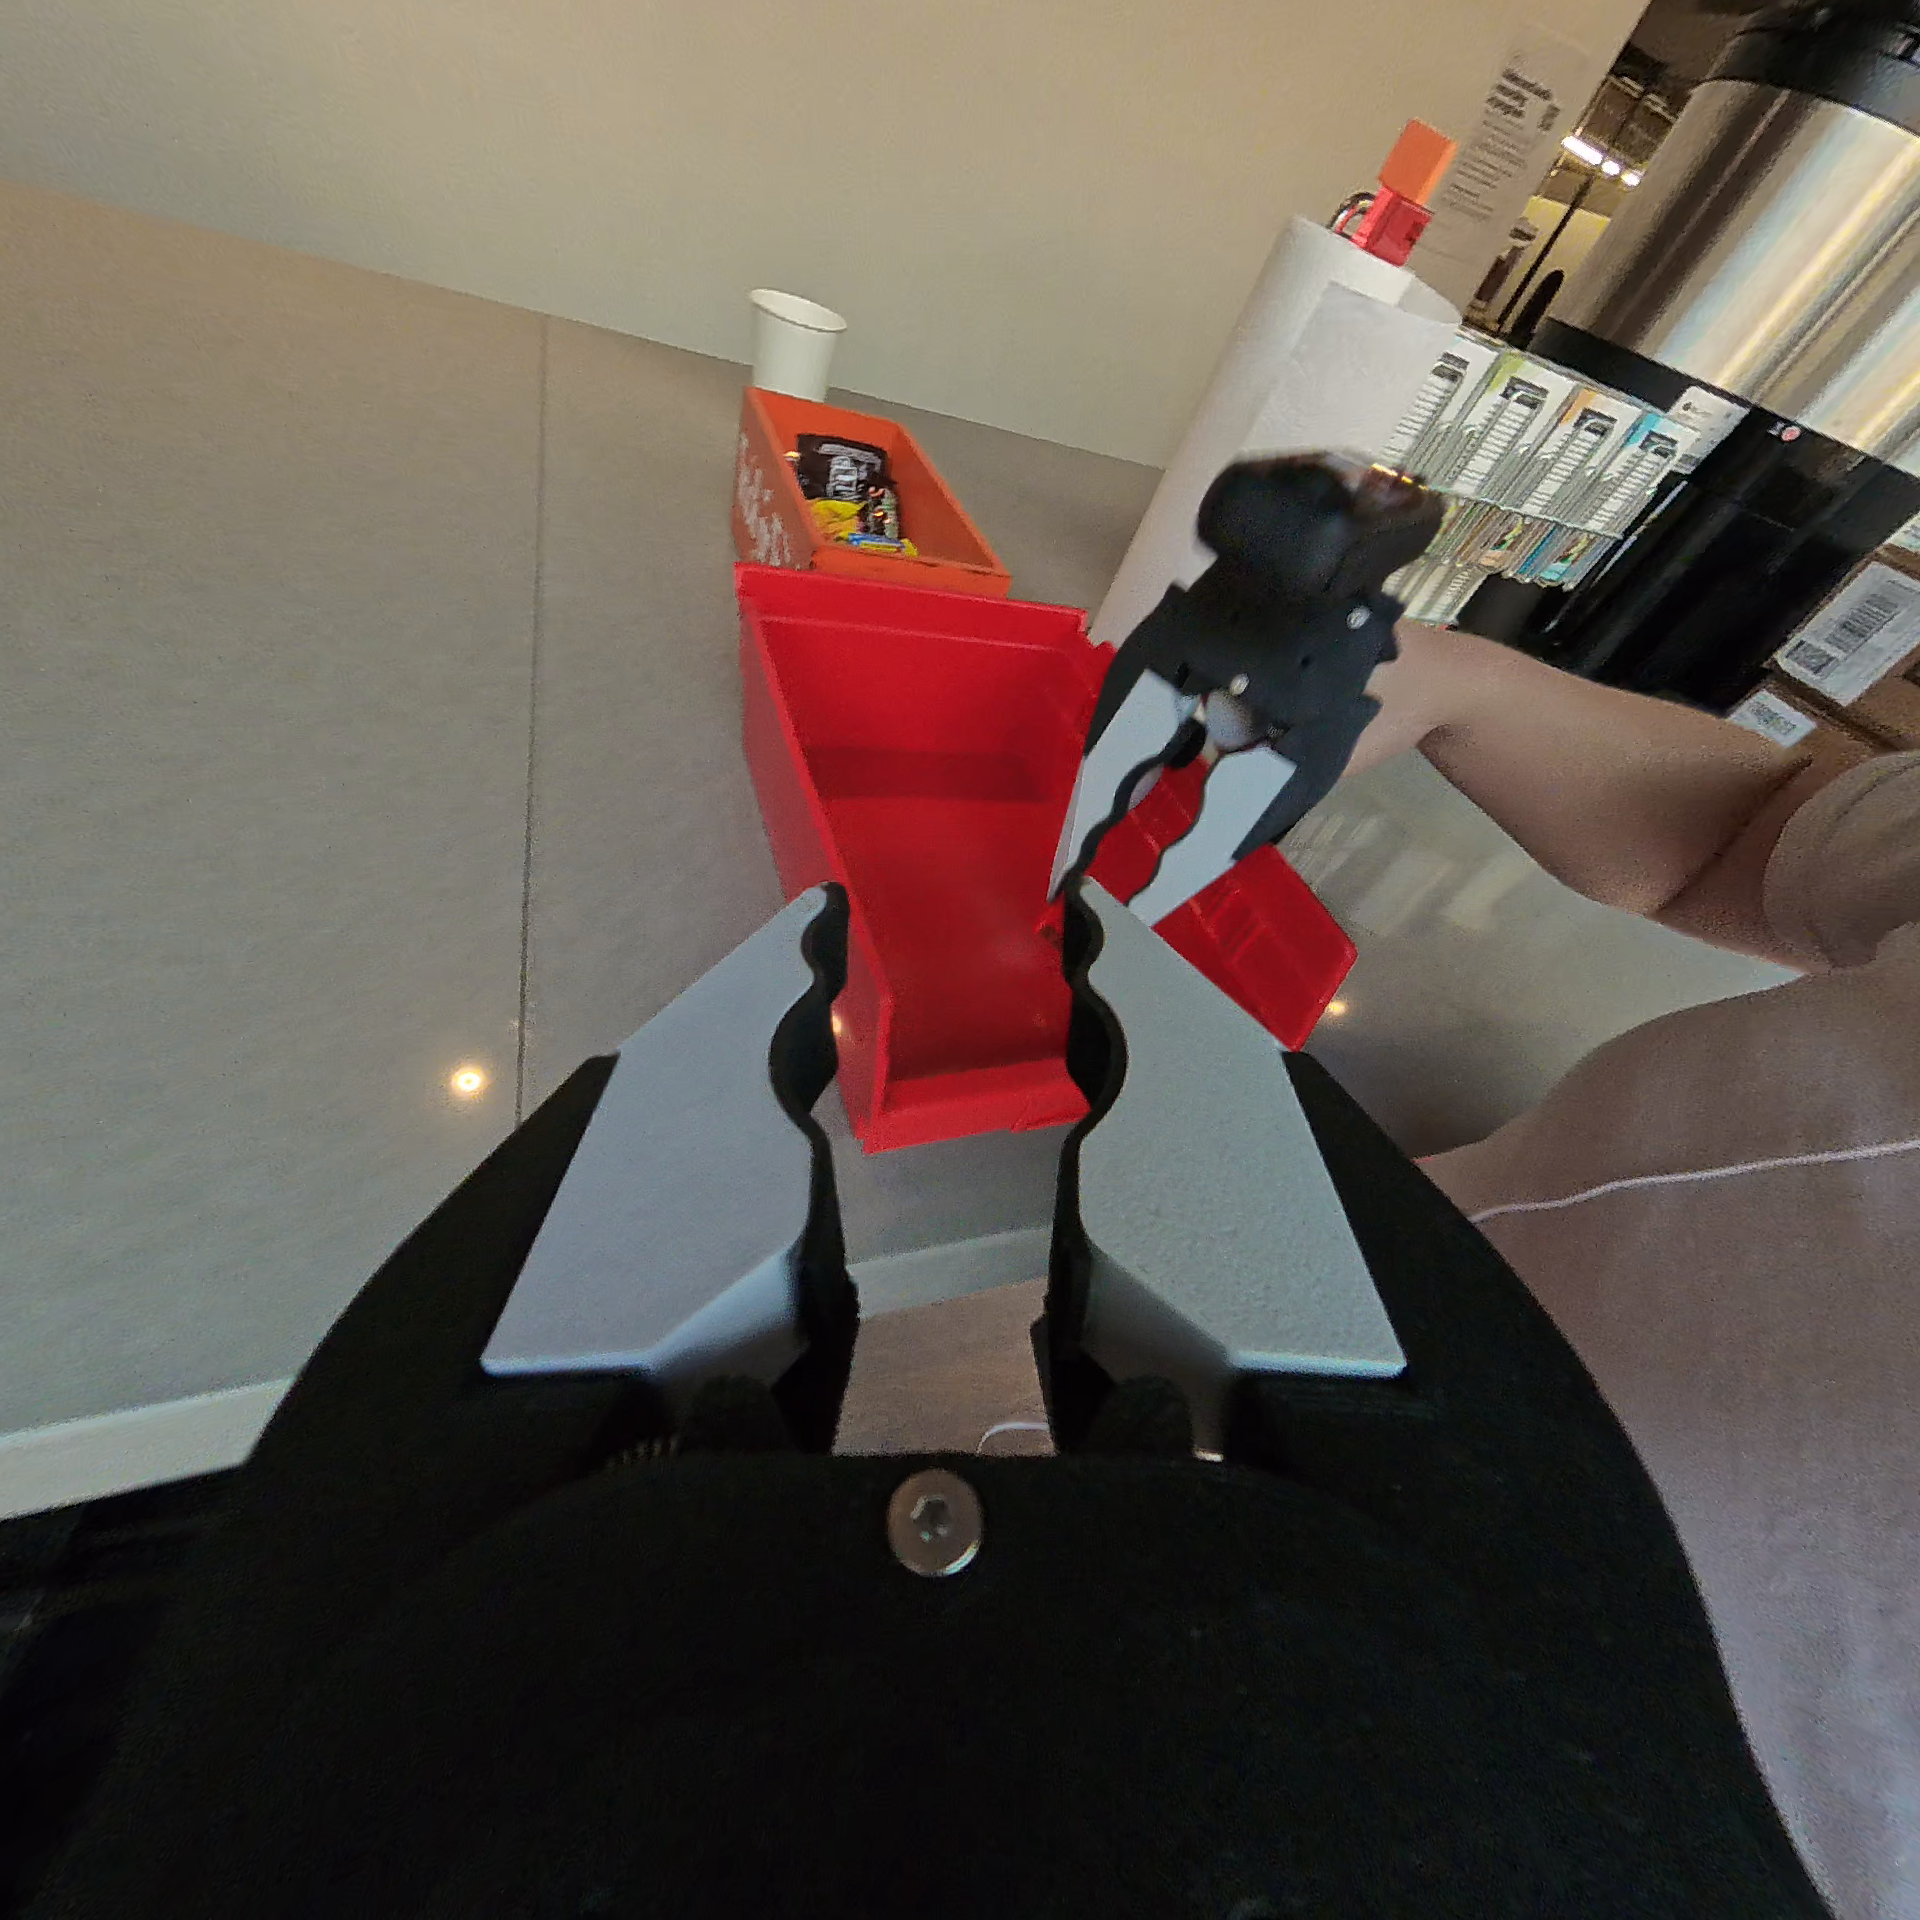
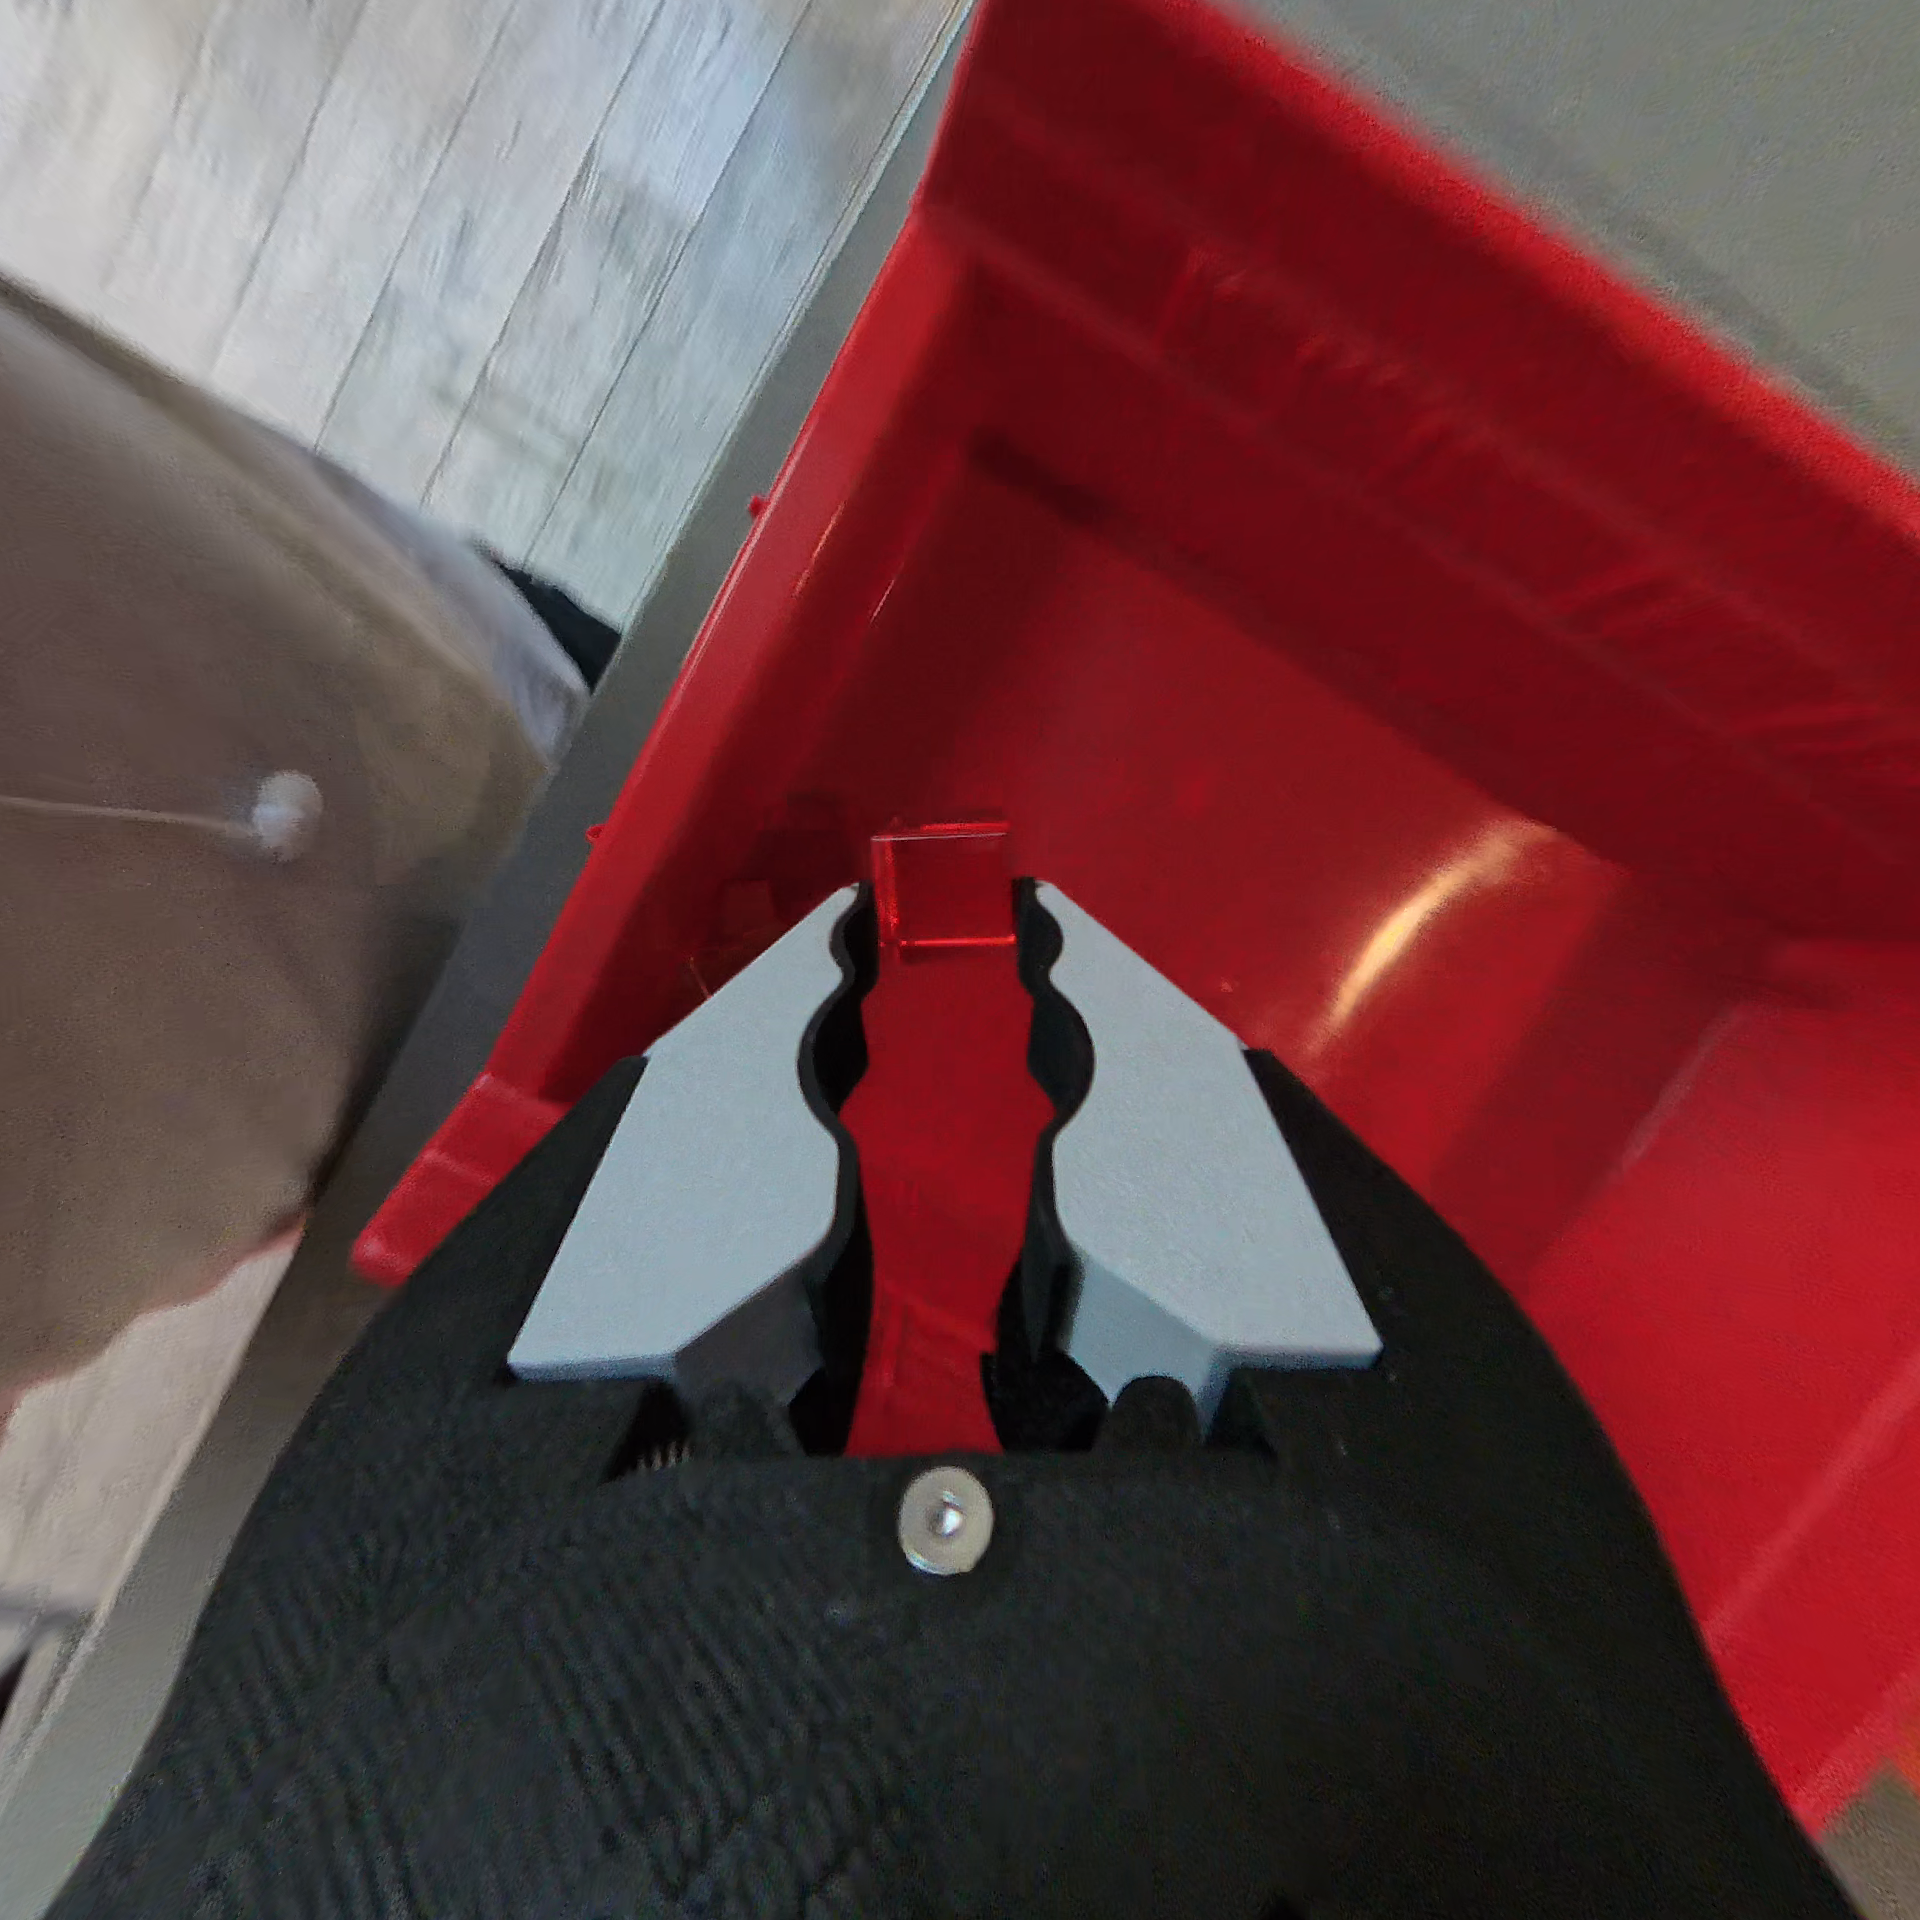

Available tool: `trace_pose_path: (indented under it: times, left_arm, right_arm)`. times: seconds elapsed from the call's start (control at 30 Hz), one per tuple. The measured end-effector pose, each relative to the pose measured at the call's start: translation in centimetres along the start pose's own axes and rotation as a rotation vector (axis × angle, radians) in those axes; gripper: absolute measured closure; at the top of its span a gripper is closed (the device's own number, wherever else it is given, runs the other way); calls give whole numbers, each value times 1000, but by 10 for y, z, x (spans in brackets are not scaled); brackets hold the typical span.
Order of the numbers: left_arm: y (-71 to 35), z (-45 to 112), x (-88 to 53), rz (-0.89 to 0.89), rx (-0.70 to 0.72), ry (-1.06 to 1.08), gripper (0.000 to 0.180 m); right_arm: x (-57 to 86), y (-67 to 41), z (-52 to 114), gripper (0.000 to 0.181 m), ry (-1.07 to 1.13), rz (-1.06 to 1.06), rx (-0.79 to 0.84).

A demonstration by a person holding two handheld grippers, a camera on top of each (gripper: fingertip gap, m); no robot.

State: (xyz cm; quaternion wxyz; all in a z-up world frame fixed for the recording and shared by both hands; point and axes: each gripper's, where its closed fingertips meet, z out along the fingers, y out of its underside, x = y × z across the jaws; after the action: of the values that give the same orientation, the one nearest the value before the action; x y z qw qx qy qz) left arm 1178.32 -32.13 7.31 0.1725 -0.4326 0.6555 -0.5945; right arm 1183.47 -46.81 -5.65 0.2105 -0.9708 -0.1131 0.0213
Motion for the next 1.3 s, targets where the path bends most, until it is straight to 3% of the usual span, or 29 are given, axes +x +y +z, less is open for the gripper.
trace_pose_path:
  times: [0.2, 0.43, 0.6, 0.8, 1.3]
  left_arm:
    - [-10, 49, 49, 33, 27, 79, 136]
    - [0, 80, 106, 83, -44, 105, 133]
    - [-2, 86, 127, 53, 3, 110, 135]
    - [-2, 99, 132, 42, -21, 83, 134]
    - [-6, 92, 137, 46, -11, -4, 135]
  right_arm:
    - [0, 11, -117, 156, 173, 173, 283]
    - [11, 75, -331, 157, 423, 335, 344]
    - [60, 121, -445, 157, 417, 584, 231]
    - [121, 171, -445, 156, 331, 746, 1]
    - [137, 199, -415, 156, 231, 726, -118]
